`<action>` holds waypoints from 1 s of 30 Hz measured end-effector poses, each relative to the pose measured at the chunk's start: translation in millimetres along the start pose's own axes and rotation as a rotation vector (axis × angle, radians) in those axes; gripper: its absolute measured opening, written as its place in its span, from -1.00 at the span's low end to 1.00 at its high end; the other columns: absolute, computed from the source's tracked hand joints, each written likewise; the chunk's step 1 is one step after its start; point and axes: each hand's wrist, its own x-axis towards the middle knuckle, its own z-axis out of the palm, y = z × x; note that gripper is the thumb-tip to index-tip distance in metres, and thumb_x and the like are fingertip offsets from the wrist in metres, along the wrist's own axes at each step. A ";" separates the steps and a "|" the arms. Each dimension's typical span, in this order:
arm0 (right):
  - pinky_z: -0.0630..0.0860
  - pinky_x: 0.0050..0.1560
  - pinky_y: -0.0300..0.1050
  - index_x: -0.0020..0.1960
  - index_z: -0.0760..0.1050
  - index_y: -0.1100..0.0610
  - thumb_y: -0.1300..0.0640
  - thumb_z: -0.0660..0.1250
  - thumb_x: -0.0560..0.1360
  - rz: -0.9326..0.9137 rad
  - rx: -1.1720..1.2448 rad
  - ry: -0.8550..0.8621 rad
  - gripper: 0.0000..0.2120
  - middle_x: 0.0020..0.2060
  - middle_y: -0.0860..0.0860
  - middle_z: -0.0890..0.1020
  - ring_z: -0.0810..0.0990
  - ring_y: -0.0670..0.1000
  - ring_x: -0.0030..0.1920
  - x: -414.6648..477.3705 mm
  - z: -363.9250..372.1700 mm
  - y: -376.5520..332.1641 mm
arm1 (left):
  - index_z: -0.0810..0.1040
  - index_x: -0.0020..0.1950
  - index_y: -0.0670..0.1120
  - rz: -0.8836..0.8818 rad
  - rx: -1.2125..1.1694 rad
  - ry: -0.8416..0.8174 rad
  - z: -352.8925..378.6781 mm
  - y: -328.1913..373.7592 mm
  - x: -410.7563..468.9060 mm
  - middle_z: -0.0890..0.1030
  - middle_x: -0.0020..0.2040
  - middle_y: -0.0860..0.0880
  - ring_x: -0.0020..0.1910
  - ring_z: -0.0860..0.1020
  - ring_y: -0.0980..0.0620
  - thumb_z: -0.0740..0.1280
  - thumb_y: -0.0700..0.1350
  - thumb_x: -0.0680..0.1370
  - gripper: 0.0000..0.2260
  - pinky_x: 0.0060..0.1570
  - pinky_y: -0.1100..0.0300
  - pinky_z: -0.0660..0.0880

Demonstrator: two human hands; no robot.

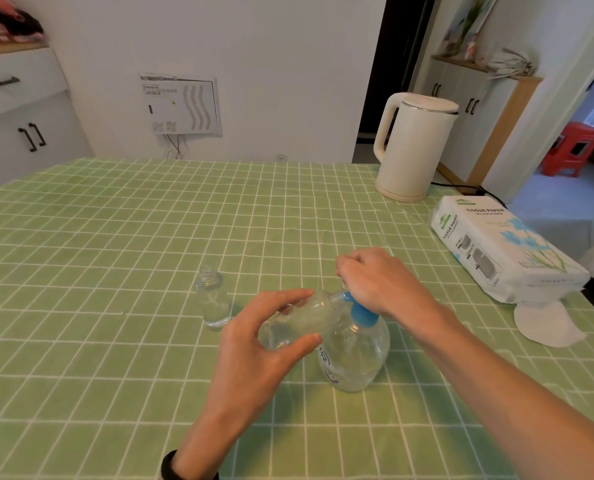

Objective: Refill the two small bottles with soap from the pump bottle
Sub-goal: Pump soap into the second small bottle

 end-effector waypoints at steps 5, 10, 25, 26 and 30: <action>0.42 -0.14 0.00 -0.09 0.58 0.23 -0.05 0.14 0.65 -0.005 0.010 0.014 -0.59 -0.15 0.14 0.71 0.64 0.18 -0.15 -1.6 -0.8 0.5 | 0.70 0.22 0.15 -0.003 0.004 -0.001 0.3 -0.4 -0.4 0.73 0.08 0.21 0.11 0.63 0.10 0.66 -0.15 0.38 -0.54 0.09 0.49 0.42; 0.31 -0.27 -0.03 -0.33 0.33 0.10 -0.06 0.11 0.66 -0.046 0.001 0.048 -0.58 -0.42 0.02 0.45 0.43 0.09 -0.36 -3.0 -7.6 -2.8 | 0.70 0.21 0.14 -0.008 -0.015 0.007 -1.9 0.0 -0.5 0.73 0.08 0.20 0.10 0.63 0.09 0.66 -0.14 0.37 -0.55 0.07 0.50 0.41; 0.37 -0.23 -0.02 -0.24 0.50 0.16 -0.07 0.13 0.65 -0.019 -0.009 0.021 -0.58 -0.32 0.08 0.57 0.52 0.15 -0.30 -0.3 -2.0 0.8 | 0.69 0.22 0.16 -0.008 -0.001 -0.003 -1.3 0.3 -1.7 0.73 0.08 0.21 0.11 0.64 0.11 0.66 -0.15 0.38 -0.54 0.09 0.51 0.41; 0.37 -0.23 -0.02 -0.25 0.48 0.16 -0.07 0.12 0.66 -0.029 -0.013 0.028 -0.56 -0.33 0.09 0.57 0.53 0.15 -0.31 -0.2 -4.2 0.2 | 0.69 0.22 0.17 -0.006 0.002 -0.003 -1.8 0.5 -1.6 0.73 0.08 0.21 0.11 0.64 0.11 0.66 -0.15 0.38 -0.54 0.09 0.51 0.42; 0.27 -0.32 -0.06 -0.34 0.27 0.03 -0.07 0.10 0.68 -0.080 -0.075 0.056 -0.56 -0.47 -0.05 0.34 0.30 0.01 -0.41 1.5 -9.6 -2.9 | 0.69 0.22 0.16 0.001 0.009 0.003 -4.0 1.4 -0.9 0.73 0.08 0.22 0.11 0.63 0.12 0.66 -0.12 0.38 -0.55 0.10 0.51 0.42</action>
